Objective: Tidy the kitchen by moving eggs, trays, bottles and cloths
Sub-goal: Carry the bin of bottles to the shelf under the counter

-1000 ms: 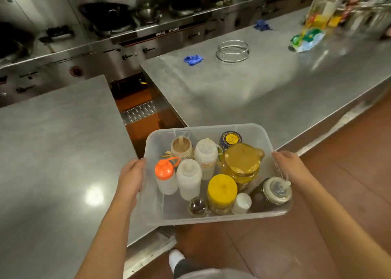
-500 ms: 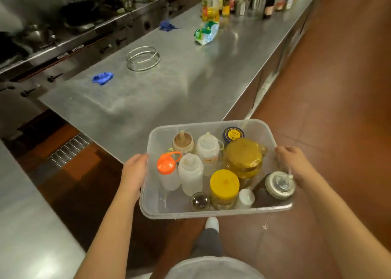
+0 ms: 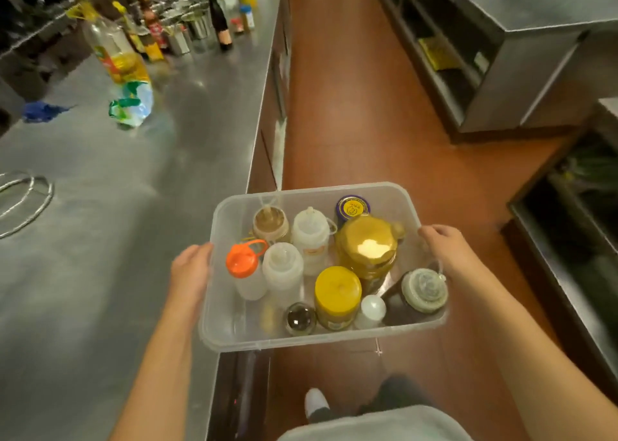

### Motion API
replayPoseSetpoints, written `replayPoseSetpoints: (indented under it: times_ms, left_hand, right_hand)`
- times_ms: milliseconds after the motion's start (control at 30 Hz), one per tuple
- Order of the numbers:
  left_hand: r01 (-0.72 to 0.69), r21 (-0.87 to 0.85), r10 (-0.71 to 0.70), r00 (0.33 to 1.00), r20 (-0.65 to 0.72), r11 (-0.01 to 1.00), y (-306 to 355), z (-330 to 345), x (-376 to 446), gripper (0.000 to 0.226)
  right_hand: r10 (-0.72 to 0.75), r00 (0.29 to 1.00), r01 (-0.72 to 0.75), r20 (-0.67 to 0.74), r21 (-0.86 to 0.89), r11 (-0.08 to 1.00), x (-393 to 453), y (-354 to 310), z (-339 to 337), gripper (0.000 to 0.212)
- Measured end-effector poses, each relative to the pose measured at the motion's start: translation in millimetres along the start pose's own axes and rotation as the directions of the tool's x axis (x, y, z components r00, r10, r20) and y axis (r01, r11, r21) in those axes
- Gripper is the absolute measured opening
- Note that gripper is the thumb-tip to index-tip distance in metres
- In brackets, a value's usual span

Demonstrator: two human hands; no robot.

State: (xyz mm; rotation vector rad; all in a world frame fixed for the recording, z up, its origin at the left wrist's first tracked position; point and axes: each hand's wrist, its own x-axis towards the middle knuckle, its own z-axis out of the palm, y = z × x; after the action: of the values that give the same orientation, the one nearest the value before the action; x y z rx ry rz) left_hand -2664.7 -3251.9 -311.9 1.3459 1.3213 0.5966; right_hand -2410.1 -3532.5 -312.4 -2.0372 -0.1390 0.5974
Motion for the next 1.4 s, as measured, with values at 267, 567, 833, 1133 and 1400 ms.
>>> replayPoseSetpoints:
  times_ms: [267, 567, 833, 1133, 1400]
  left_hand:
    - [0.004, 0.04, -0.01, 0.991, 0.137, 0.999, 49, 140, 48, 0.014]
    - [-0.008, 0.024, 0.004, 0.987, 0.159, 1.0, 109, 285, 85, 0.028]
    - [-0.106, 0.083, 0.082, 0.965, 0.247, 0.991, 176, 400, 102, 0.015]
    - [-0.158, 0.123, 0.074, 0.859, 0.507, 0.98, 223, 552, 160, 0.015]
    - [-0.234, 0.12, 0.06, 0.639, 0.767, 0.965, 285, 703, 211, 0.008]
  right_hand:
    - [0.107, 0.988, -0.101, -0.114, 0.065, 0.993, 85, 12, -67, 0.029]
    - [0.112, 0.983, -0.102, -0.146, 0.071, 0.992, 215, -8, -146, 0.036]
    - [0.164, 0.955, -0.146, -0.248, 0.088, 0.985, 282, -24, -206, 0.029]
    - [0.371, 0.815, -0.293, -0.446, 0.235, 0.927, 344, -19, -250, 0.039]
    - [0.517, 0.605, -0.332, -0.605, 0.398, 0.855, 383, -24, -267, 0.04]
